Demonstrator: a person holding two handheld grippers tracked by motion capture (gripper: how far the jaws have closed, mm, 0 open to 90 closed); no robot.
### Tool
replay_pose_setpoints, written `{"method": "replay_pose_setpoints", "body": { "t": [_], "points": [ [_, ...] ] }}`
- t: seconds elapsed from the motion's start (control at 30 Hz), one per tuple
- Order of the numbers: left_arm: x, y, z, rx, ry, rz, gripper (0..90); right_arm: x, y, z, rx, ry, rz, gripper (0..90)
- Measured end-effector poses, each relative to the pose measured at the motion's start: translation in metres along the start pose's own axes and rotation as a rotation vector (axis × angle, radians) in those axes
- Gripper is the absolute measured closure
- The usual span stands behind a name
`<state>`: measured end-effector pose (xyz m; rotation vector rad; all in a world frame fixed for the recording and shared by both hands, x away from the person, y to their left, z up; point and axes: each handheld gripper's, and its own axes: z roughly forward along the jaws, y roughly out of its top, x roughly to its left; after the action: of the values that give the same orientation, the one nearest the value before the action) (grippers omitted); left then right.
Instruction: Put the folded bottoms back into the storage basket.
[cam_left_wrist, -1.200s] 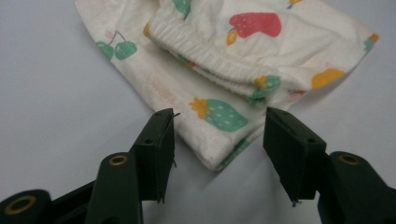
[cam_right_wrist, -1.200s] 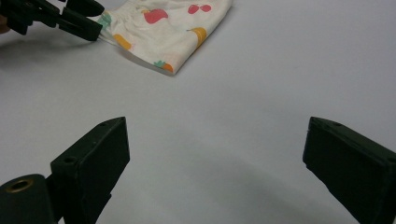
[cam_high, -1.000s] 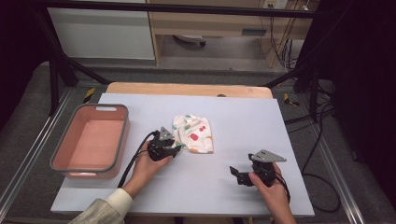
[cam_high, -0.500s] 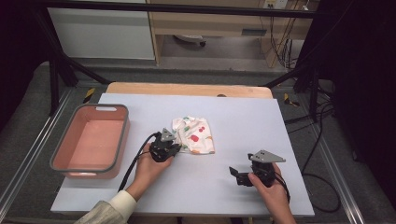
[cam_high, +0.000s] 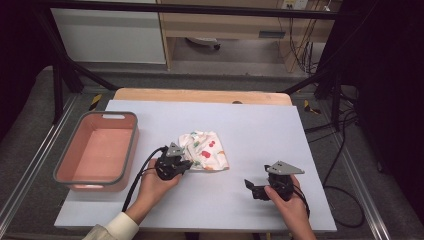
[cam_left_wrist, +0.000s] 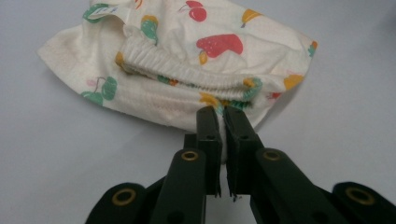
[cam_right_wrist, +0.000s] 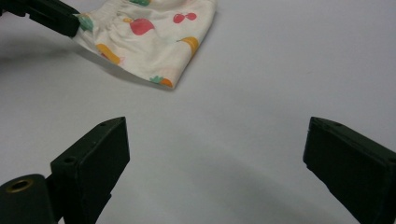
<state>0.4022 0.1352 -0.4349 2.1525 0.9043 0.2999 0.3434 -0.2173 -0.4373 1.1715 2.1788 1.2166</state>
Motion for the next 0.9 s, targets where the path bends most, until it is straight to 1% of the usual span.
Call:
{"method": "replay_pose_setpoints", "body": {
  "t": [0.2, 0.3, 0.43, 0.5, 0.63, 0.7, 0.8, 0.9],
  "points": [
    [-0.001, -0.010, -0.012, 0.007, -0.024, -0.009, 86.1, 0.000, 0.000, 0.001, 0.006, -0.003, -0.003, 7.3],
    [-0.002, -0.016, -0.018, 0.020, -0.020, -0.002, 86.2, 0.001, 0.000, 0.001, 0.008, -0.003, -0.007, 7.3],
    [-0.002, -0.023, -0.032, 0.008, -0.031, -0.026, 86.3, 0.005, 0.002, 0.001, 0.005, 0.006, -0.006, 7.1],
    [-0.004, -0.027, -0.038, 0.012, -0.035, -0.023, 86.3, 0.008, 0.002, 0.002, 0.005, 0.006, -0.019, 7.0],
    [-0.010, -0.037, -0.044, 0.022, -0.049, -0.013, 86.3, 0.014, 0.003, 0.003, 0.021, 0.005, -0.042, 6.9],
    [-0.011, -0.041, -0.047, 0.023, -0.057, -0.015, 86.2, 0.016, 0.003, 0.005, 0.034, 0.000, -0.041, 7.8],
    [-0.011, -0.045, -0.052, 0.017, -0.058, -0.016, 86.2, 0.018, 0.003, 0.008, 0.053, -0.006, -0.037, 8.5],
    [-0.010, -0.047, -0.056, 0.014, -0.062, -0.016, 86.2, 0.019, 0.003, 0.009, 0.060, -0.008, -0.042, 9.3]
  ]
}}
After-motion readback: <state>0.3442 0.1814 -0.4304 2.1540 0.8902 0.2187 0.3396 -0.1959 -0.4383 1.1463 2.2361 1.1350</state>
